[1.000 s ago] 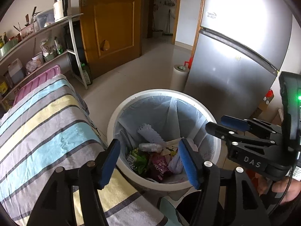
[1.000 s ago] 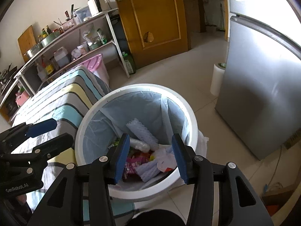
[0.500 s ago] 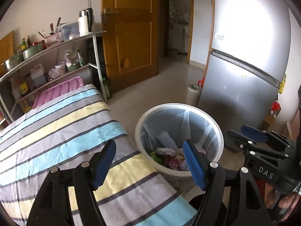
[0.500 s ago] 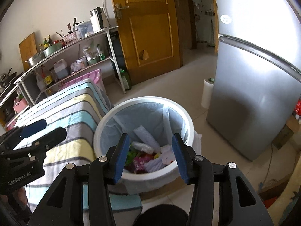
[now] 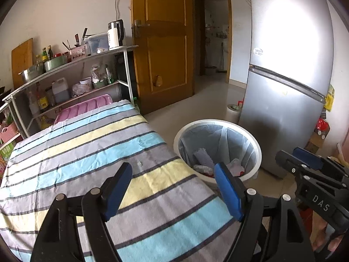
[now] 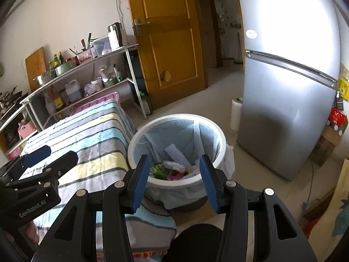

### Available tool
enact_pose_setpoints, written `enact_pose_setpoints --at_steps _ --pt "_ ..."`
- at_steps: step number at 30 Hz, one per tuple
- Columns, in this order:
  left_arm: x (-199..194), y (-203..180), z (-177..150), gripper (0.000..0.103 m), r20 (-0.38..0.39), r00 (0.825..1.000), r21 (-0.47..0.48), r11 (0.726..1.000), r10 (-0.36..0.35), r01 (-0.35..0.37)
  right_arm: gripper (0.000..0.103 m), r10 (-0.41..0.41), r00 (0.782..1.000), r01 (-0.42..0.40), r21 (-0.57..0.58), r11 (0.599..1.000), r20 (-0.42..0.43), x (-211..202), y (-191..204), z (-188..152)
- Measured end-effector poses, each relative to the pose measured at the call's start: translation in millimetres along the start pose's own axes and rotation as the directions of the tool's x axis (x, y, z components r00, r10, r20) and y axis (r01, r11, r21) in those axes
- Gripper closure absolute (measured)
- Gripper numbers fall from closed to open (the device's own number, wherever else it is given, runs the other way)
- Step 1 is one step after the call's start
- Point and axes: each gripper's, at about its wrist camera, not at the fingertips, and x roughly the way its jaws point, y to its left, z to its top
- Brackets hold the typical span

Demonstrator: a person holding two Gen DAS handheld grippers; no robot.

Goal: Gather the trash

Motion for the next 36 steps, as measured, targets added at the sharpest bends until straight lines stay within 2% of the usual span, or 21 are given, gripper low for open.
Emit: enact_pose_setpoints --at_steps 7,36 --pt "-4.0 -3.3 -8.1 0.023 -0.003 1.000 0.006 1.000 -0.018 0.018 0.055 -0.037 0.999 0.037 -0.014 0.999 0.020 -11.1 6.4 -11.1" --pt "-8.6 -2.1 -16.6 0.023 -0.016 1.000 -0.003 1.000 -0.002 0.002 0.055 -0.035 0.999 0.035 -0.007 0.999 0.038 -18.2 8.0 -17.7"
